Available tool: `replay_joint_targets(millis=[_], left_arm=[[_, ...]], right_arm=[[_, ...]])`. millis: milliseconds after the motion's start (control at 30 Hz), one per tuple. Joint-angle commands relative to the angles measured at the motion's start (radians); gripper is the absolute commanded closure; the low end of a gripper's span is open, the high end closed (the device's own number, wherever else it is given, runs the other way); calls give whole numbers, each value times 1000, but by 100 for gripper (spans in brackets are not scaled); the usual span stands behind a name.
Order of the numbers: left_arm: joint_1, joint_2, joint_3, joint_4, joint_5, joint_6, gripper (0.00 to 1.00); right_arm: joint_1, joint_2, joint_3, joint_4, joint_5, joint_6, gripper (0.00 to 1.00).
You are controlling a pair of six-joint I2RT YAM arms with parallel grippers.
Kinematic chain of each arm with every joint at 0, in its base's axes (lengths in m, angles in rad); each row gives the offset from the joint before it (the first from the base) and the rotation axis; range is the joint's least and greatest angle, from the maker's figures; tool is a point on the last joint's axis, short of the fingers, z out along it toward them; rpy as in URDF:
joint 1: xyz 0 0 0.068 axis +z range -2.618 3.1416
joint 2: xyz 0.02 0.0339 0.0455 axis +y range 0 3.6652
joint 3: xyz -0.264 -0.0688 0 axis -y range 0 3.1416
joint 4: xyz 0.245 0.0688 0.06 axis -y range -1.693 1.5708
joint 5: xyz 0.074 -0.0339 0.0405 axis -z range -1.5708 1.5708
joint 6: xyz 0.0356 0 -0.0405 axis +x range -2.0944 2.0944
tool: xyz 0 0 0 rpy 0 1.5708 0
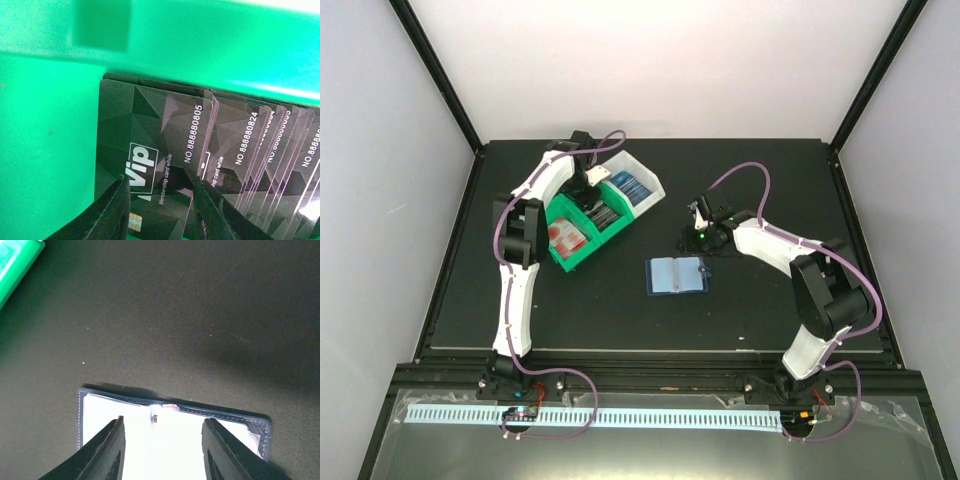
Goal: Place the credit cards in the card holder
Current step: Pick up the credit card from the storage box.
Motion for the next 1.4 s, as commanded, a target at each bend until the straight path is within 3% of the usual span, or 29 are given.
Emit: replay_joint_targets(millis=[0,333,633,1033,1133,1367], left_arm=[[23,-54,48,-26,4,-7,64],[32,-55,48,-25,1,-19,64],[33,-84,60,11,-44,-69,83],[22,-99,13,91,-131,-68,87],[16,-94,-7,109,-141,-65,85],[-11,-67,-10,75,-71,-40,65]], right_arm=[[-2,13,4,13,-5,4,56],[-2,15,1,12,-5,5,56],[-2,15,1,15,-10,6,56],[-2,17,-2,16,-10,4,56],[-2,19,-1,15,-10,3,56],[-2,22,3,16,-11,3,56]])
